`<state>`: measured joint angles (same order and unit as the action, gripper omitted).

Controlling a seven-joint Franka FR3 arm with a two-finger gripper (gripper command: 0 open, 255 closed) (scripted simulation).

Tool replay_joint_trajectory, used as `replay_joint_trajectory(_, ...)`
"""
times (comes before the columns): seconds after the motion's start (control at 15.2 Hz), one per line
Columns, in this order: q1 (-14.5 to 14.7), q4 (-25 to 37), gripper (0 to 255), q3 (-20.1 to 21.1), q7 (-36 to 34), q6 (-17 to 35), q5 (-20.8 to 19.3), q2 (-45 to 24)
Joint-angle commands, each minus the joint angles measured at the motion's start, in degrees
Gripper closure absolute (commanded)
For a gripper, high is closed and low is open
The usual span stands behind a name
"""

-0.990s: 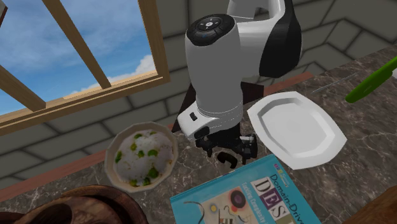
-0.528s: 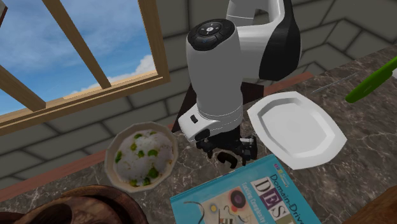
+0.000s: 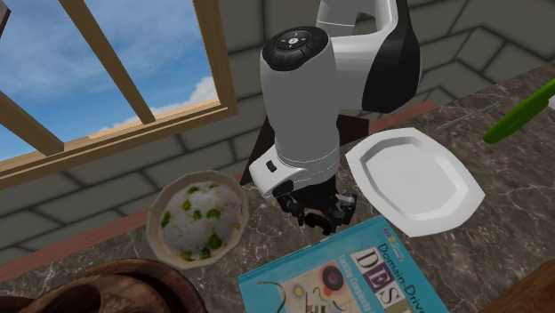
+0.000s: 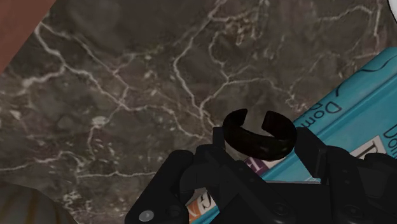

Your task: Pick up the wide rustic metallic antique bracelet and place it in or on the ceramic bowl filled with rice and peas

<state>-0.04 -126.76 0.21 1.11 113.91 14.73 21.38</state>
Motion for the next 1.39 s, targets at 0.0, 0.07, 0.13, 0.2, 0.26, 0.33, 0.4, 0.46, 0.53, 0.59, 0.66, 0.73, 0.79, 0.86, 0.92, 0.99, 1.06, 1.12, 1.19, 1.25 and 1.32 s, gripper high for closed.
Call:
replay_joint_trajectory(0.0, 0.0, 0.0, 255, 0.0, 0.0, 0.0, 0.0, 0.0)
replay_joint_trajectory(0.07, 0.0, 0.0, 255, 0.0, 0.0, 0.0, 0.0, 0.0)
replay_joint_trajectory(0.13, 0.0, 0.0, 255, 0.0, 0.0, 0.0, 0.0, 0.0)
replay_joint_trajectory(0.2, 0.0, 0.7, 255, 0.0, -0.2, -0.7, -0.1, 0.1)
replay_joint_trajectory(0.26, 0.0, 1.4, 255, 0.0, -0.3, -1.5, -0.2, 0.1)
replay_joint_trajectory(0.33, -0.1, 2.2, 255, -0.1, -0.5, -2.2, -0.2, 0.1)
replay_joint_trajectory(0.4, -0.1, 2.9, 255, -0.1, -0.7, -3.0, -0.3, 0.1)
replay_joint_trajectory(0.46, -0.1, 3.7, 255, -0.1, -0.9, -3.7, -0.4, 0.1)
replay_joint_trajectory(0.53, -0.1, 4.5, 255, -0.1, -1.0, -4.5, -0.5, 0.1)
replay_joint_trajectory(0.59, -0.1, 5.2, 255, -0.1, -1.2, -5.2, -0.5, 0.1)
replay_joint_trajectory(0.66, -0.1, 6.0, 255, -0.2, -1.4, -6.0, -0.6, 0.0)
replay_joint_trajectory(0.73, -0.1, 6.9, 255, -0.2, -1.5, -6.7, -0.7, 0.0)
replay_joint_trajectory(0.79, -0.1, 7.7, 255, -0.2, -1.7, -7.4, -0.7, -0.1)
replay_joint_trajectory(0.86, -0.2, 8.5, 255, -0.2, -1.8, -8.2, -0.8, -0.1)
replay_joint_trajectory(0.92, -0.2, 9.3, 255, -0.3, -2.0, -8.9, -0.8, -0.2)
replay_joint_trajectory(0.99, -0.2, 10.2, 255, -0.3, -2.2, -9.7, -0.9, -0.3)
replay_joint_trajectory(1.06, -0.2, 11.1, 255, -0.3, -2.3, -10.4, -0.9, -0.4)
replay_joint_trajectory(1.12, -0.2, 11.9, 255, -0.3, -2.5, -11.1, -1.0, -0.6)
replay_joint_trajectory(1.19, -0.2, 12.8, 255, -0.4, -2.6, -11.9, -1.0, -0.7)
replay_joint_trajectory(1.25, -0.2, 13.8, 255, -0.4, -2.8, -12.6, -1.1, -0.8)
replay_joint_trajectory(1.32, -0.2, 14.7, 255, -0.4, -2.9, -13.4, -1.1, -1.0)
